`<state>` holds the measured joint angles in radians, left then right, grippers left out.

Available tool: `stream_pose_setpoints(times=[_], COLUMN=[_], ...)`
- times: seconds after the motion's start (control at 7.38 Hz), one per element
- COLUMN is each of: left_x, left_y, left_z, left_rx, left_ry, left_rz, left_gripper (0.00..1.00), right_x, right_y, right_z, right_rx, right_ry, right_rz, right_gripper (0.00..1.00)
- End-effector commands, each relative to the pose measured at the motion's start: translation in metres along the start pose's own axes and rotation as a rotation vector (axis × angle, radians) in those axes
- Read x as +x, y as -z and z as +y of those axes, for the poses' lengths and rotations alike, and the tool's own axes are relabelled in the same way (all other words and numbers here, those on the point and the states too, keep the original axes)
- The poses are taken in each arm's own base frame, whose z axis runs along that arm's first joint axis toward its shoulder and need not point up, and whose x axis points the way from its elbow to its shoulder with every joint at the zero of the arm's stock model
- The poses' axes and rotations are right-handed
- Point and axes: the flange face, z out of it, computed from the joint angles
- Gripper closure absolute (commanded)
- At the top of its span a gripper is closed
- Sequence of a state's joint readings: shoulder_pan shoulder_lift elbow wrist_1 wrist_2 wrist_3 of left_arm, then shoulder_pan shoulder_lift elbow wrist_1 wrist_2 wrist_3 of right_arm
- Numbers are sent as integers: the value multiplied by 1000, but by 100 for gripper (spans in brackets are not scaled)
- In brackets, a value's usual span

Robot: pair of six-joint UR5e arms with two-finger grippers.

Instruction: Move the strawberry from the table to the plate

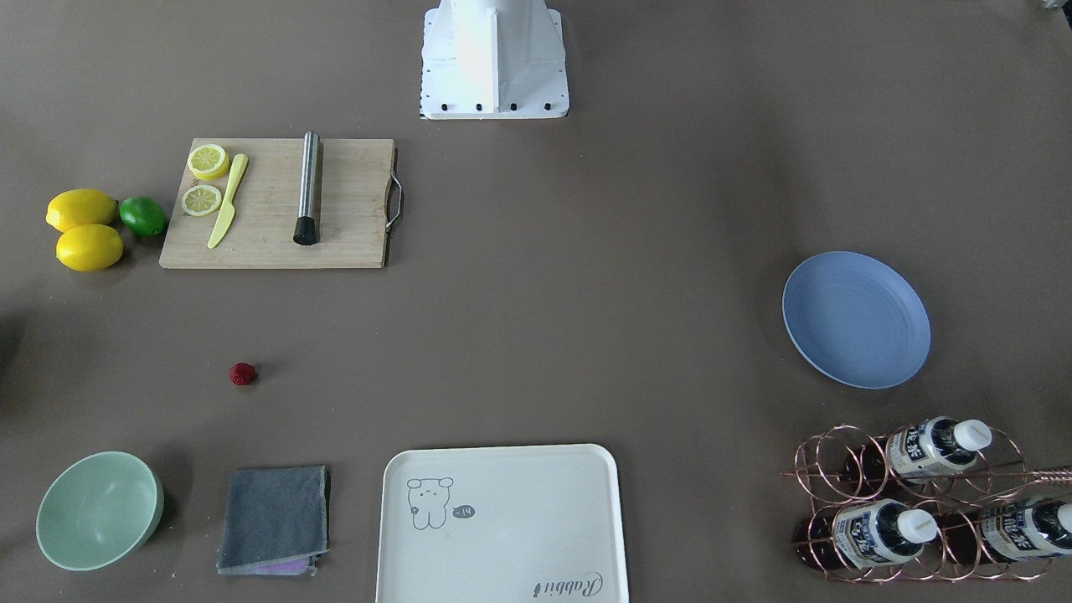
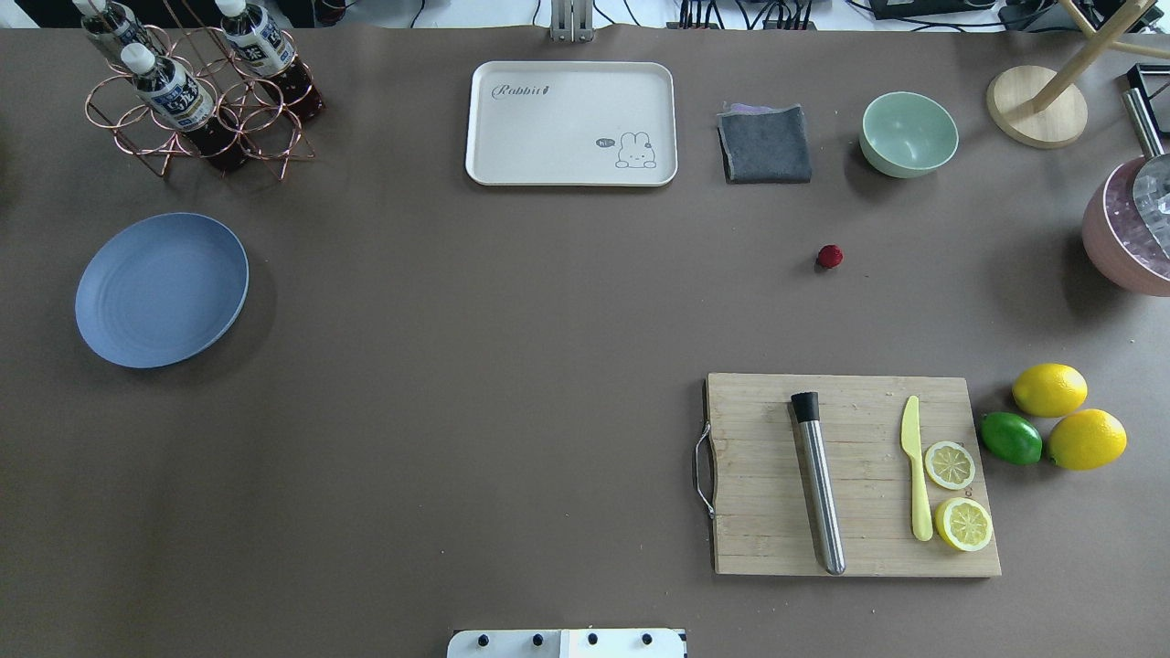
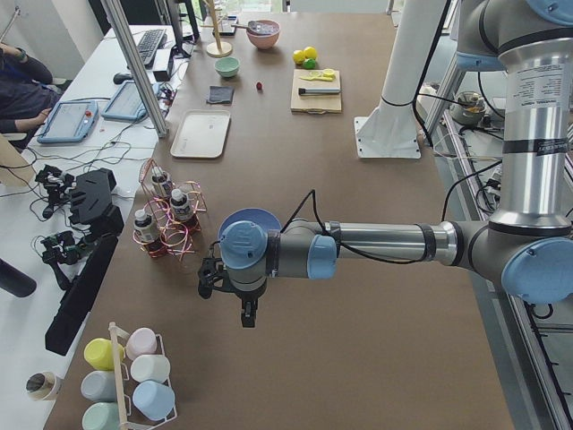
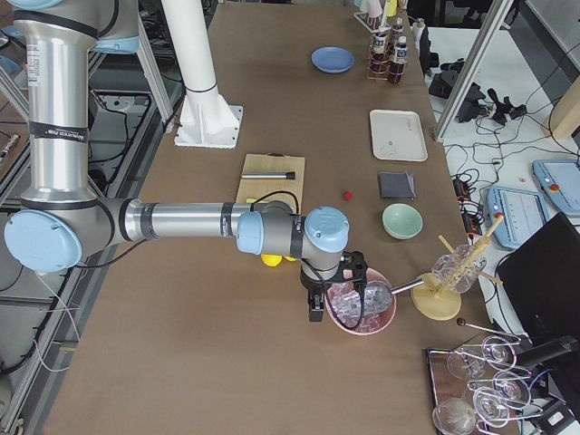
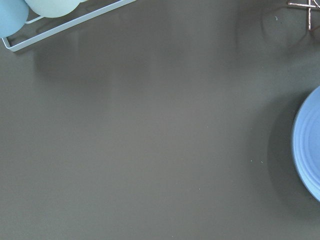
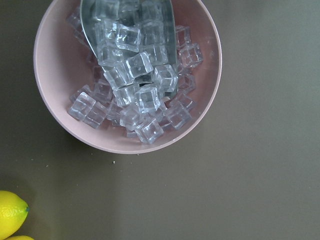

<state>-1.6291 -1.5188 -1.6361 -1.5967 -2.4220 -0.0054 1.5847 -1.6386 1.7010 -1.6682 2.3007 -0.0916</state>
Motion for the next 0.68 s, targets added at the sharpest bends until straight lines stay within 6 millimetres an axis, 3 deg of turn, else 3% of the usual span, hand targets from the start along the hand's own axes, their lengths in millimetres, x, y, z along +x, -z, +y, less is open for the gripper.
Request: stream_pose_setpoints(times=[0.0, 0.54], left_x=[1, 6], left_y=[0, 4], left_z=[1, -3], left_rx=[0, 8], left_ry=[-1, -11], left_rz=[5, 5], left_gripper=[2, 2], right_x=[-9, -12], right_y=[-4, -1], right_z=[-4, -5], right_rx=[-8, -3], right_ry=[17, 28], right_rz=[1, 2], right_gripper=[0, 0])
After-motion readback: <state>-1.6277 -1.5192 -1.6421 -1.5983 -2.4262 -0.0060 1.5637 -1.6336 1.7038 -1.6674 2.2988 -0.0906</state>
